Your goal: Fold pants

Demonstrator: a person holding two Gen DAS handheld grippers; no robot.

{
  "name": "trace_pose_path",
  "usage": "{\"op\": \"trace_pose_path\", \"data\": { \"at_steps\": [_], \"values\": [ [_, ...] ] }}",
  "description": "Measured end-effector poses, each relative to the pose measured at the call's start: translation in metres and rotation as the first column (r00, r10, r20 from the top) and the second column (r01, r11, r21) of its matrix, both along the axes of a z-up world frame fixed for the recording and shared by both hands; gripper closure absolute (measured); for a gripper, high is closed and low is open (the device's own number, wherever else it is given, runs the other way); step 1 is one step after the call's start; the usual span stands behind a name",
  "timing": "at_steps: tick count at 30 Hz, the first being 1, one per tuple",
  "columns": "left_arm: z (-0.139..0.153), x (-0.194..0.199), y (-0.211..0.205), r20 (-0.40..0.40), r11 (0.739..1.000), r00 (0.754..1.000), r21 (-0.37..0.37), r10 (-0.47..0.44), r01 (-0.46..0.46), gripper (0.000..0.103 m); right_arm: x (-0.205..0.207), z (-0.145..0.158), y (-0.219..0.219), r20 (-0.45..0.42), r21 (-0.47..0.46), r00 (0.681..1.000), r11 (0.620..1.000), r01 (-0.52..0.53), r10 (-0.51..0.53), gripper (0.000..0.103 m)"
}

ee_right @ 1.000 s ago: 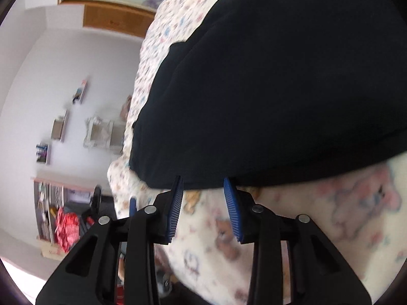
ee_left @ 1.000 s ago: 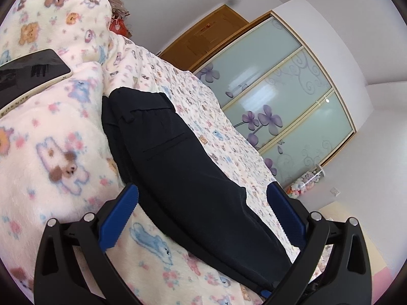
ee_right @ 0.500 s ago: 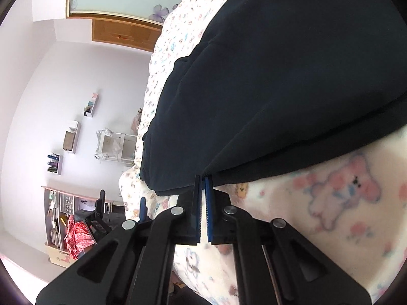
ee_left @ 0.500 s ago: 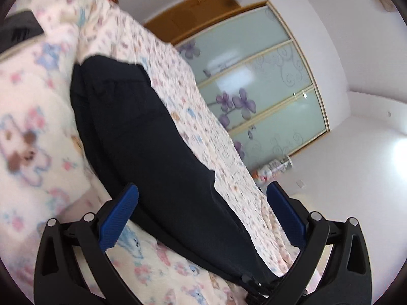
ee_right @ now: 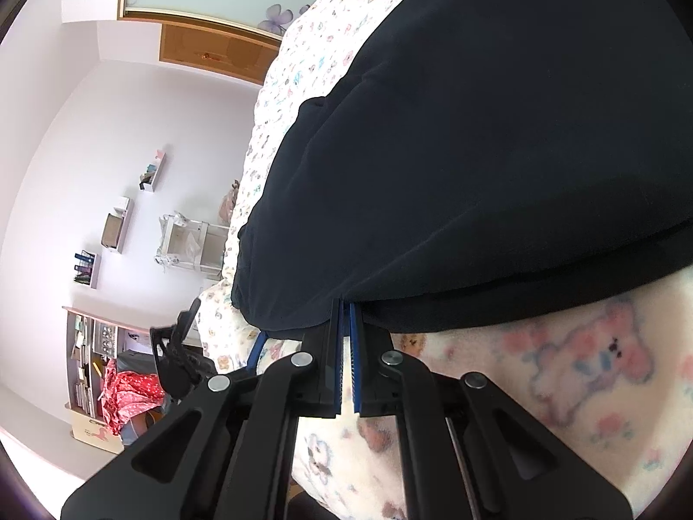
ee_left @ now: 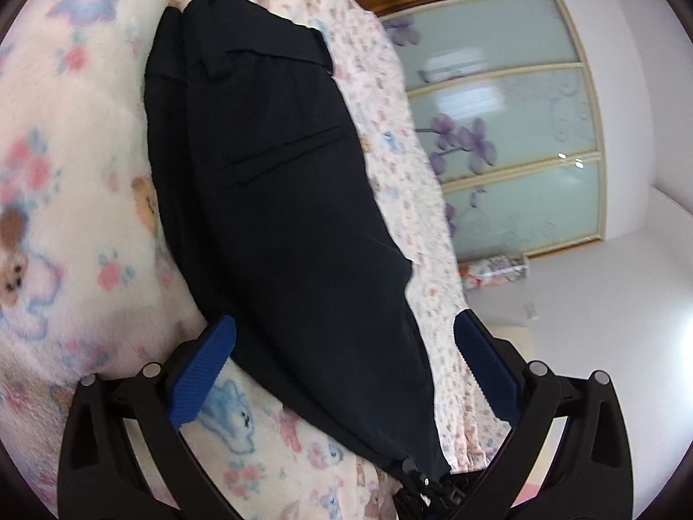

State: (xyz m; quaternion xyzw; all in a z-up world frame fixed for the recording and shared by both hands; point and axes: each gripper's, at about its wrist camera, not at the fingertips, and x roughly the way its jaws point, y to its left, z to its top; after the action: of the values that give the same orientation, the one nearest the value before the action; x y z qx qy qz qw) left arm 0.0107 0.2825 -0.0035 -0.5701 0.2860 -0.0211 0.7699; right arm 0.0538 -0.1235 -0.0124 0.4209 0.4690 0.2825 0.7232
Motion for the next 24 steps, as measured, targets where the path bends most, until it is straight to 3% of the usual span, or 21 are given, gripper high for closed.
{"op": "trace_pose_path", "data": {
  "at_steps": [2, 5, 8, 10, 11, 13, 15, 18, 24],
  "values": [
    [0.001, 0.006, 0.005, -0.012, 1.0, 1.0, -0.01, 0.016, -0.016, 0.002, 0.001, 0.001, 0.0, 0.006, -0.001, 1.0, 1.0, -0.001, 0.001, 0.1],
    [0.003, 0.003, 0.007, 0.062, 0.999, 0.998, -0.037, 0.033, -0.031, 0.003, 0.001, -0.001, 0.001, 0.016, -0.009, 1.0, 1.0, -0.007, 0.007, 0.1],
    [-0.001, -0.003, 0.008, 0.071, 0.996, 0.994, -0.046, 0.081, -0.078, 0.016, 0.002, -0.003, 0.002, 0.018, -0.017, 1.0, 1.0, -0.011, 0.011, 0.1],
    [-0.004, -0.003, 0.008, 0.072, 0.994, 0.992, -0.037, 0.101, -0.099, 0.039, 0.001, -0.004, 0.003, 0.022, -0.024, 1.0, 1.0, -0.011, 0.012, 0.1],
    [-0.006, -0.003, 0.008, 0.074, 0.994, 0.991, -0.034, 0.11, -0.108, 0.045, 0.001, -0.004, 0.004, 0.027, -0.032, 1.0, 0.999, -0.012, 0.013, 0.1],
    [-0.013, -0.001, 0.01, 0.058, 0.992, 0.991, -0.027, 0.121, -0.12, 0.077, -0.001, -0.003, 0.006, 0.032, -0.041, 0.999, 0.999, -0.011, 0.012, 0.1],
    [-0.019, -0.002, 0.011, 0.037, 0.992, 0.991, -0.016, 0.126, -0.125, 0.095, -0.003, -0.003, 0.006, 0.03, -0.036, 1.0, 0.999, -0.005, 0.006, 0.1],
    [-0.02, -0.01, 0.012, 0.042, 0.989, 0.988, -0.019, 0.148, -0.147, 0.097, -0.006, -0.001, 0.006, 0.038, -0.038, 0.999, 0.999, -0.004, 0.005, 0.1],
    [-0.011, -0.03, 0.004, 0.041, 0.975, 0.977, 0.068, 0.207, -0.21, 0.099, -0.014, 0.002, 0.009, 0.052, -0.051, 0.999, 0.999, -0.006, 0.009, 0.1]
  ]
}}
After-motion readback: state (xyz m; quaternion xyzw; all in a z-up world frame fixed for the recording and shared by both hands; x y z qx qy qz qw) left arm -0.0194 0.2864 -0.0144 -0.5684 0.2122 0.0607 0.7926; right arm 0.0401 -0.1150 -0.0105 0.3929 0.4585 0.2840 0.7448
